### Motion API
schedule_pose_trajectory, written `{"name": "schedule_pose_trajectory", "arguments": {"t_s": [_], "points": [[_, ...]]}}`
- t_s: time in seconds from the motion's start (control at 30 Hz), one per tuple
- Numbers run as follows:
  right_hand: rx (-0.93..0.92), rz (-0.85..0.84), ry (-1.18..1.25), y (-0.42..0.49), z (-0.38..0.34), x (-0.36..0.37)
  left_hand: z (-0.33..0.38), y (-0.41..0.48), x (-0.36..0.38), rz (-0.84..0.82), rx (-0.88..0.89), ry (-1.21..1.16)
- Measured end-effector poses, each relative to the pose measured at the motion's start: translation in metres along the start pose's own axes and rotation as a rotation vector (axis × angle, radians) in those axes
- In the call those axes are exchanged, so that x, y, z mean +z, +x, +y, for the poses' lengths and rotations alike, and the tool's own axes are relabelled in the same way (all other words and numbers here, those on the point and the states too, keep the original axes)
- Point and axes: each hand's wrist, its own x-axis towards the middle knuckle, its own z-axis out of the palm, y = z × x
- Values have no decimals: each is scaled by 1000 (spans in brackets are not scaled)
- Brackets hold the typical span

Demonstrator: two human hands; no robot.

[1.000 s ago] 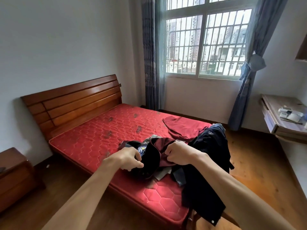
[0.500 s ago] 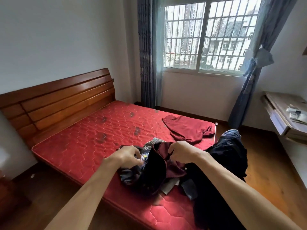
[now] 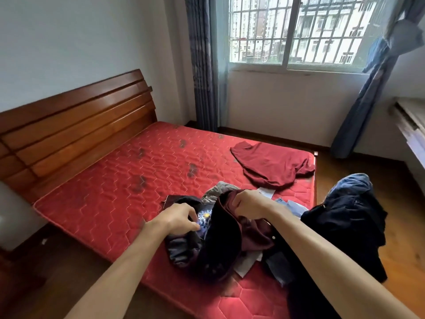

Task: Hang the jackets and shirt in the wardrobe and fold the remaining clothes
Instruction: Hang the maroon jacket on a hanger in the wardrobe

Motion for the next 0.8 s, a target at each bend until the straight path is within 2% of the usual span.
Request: {"name": "schedule_pose_trajectory", "arguments": {"t_s": [0.37, 0.6, 0.8], "points": [[123, -68, 263, 129, 82, 22, 14, 163, -8, -109, -11, 82], [232, -178, 352, 166, 102, 81, -16, 233, 37, -189, -22, 61], [347, -306, 435, 199, 85, 158, -66, 286, 100, -206, -63, 1]]}}
